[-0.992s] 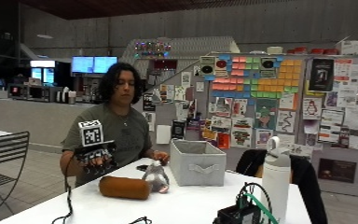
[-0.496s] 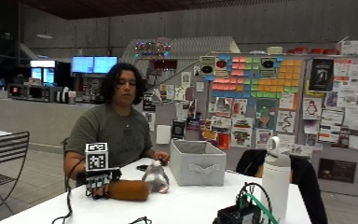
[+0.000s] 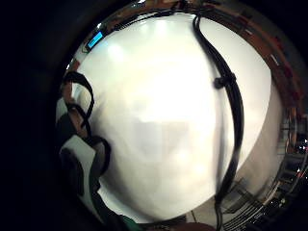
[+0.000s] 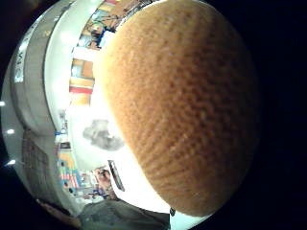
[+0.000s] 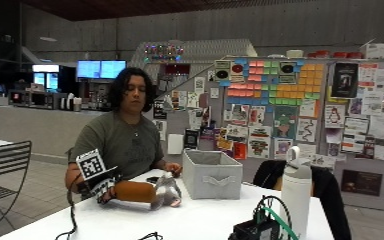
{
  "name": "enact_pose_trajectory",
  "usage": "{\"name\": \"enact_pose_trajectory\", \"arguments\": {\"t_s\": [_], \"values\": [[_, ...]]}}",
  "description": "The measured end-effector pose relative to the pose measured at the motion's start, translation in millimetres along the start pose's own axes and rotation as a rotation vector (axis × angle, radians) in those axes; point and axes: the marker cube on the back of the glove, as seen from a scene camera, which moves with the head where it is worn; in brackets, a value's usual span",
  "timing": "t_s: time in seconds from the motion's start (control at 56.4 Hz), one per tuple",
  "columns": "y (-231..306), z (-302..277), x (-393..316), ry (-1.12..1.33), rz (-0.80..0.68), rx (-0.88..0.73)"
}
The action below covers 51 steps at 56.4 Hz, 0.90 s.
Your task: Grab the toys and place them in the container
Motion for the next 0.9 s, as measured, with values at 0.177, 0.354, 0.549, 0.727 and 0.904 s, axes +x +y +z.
{"name": "enact_pose_trajectory", "arguments": {"t_s": [0.177, 0.354, 0.549, 0.727, 0.904], "values": [[8.0, -64.4, -39.9, -0.076, -0.079, 0.147], [47.4, -145.6, -138.0, -0.203, -0.164, 0.125], [44.3, -189.3, -246.8, -0.126, -0.476, 0.247], [37.6, -208.1, -322.4, 0.053, -0.606, 0.305], [44.1, -213.3, -378.5, 0.234, -0.687, 0.347]]}}
